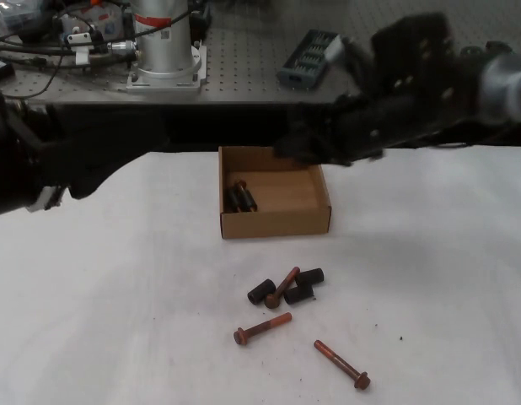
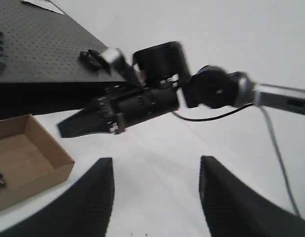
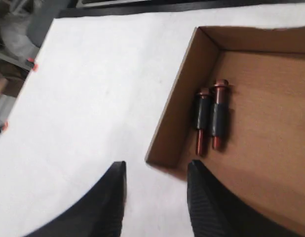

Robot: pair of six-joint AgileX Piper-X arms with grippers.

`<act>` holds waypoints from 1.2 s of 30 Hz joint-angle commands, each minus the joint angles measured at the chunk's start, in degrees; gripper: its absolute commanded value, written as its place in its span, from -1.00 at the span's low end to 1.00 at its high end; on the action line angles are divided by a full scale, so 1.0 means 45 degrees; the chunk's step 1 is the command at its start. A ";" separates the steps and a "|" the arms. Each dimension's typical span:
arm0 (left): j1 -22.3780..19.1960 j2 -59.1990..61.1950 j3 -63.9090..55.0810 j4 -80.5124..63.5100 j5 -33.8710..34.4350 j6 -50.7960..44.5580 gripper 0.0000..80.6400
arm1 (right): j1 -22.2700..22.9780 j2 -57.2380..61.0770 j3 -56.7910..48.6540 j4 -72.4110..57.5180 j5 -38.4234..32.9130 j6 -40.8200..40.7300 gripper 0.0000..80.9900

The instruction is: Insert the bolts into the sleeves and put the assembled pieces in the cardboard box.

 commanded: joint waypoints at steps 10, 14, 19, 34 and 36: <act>-0.1969 0.2364 -0.0262 0.0311 -0.2102 0.0959 -0.05 | 0.0695 -0.3034 0.5202 -0.1088 0.0135 0.0655 -0.24; -0.2318 0.3235 -0.1106 0.2165 -0.2574 0.2187 -0.05 | 0.1109 -0.3665 0.6210 -0.0990 0.0131 0.0652 -0.24; -0.2382 0.4129 -0.2044 0.3522 -0.2864 0.3599 -0.05 | 0.1230 -0.4300 0.6873 -0.1032 0.1104 0.0422 -0.24; -0.3644 0.4879 -0.2445 0.5831 -0.2869 0.6582 -0.05 | 0.1522 -0.4338 0.8516 -0.0654 0.1861 0.0448 -0.24; -0.4029 0.5056 -0.2442 0.6072 -0.3087 0.7391 -0.05 | 0.1522 -0.4338 0.8516 -0.0567 0.1861 0.0448 -0.24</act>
